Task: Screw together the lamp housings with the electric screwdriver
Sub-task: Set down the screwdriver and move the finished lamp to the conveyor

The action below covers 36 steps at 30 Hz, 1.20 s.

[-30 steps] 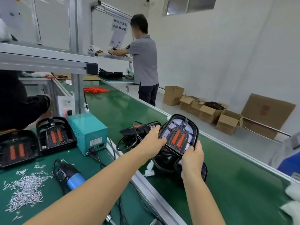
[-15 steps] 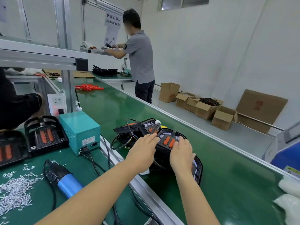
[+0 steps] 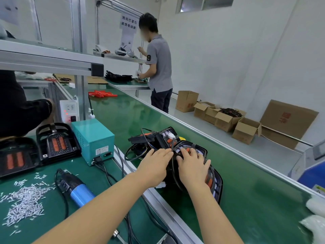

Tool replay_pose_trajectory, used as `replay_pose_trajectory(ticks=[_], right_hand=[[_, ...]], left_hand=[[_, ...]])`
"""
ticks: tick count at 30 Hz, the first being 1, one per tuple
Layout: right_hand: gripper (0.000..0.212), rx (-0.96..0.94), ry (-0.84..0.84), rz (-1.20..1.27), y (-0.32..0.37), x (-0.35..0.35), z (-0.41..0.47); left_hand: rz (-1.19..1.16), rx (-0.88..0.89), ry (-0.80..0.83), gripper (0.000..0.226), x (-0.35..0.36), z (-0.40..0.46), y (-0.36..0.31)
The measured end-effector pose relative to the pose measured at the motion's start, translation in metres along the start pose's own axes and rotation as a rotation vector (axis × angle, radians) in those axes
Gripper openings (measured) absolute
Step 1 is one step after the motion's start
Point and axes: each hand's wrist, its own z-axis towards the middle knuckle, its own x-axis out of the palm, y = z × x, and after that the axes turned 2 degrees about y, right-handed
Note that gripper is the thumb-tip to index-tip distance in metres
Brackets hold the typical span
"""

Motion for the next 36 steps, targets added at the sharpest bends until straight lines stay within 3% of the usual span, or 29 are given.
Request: replay_pose_trajectory(ticks=[10, 16, 21, 36], right_hand=[[0.044, 0.024, -0.003, -0.006, 0.007, -0.002, -0.005], [0.047, -0.008, -0.057, 0.016, 0.028, -0.006, -0.018], [0.050, -0.167, -0.066, 0.028, 0.067, -0.001, -0.045], [0.051, -0.635, 0.232, 0.138, 0.207, 0.045, -0.150]], left_hand=[[-0.047, -0.117, 0.113, 0.070, -0.008, -0.032, 0.017], [-0.075, -0.179, 0.081, 0.073, -0.015, -0.059, 0.031], [-0.068, -0.259, 0.027, 0.074, -0.023, -0.093, 0.050], [-0.048, -0.664, -0.040, 0.079, -0.033, -0.240, 0.118]])
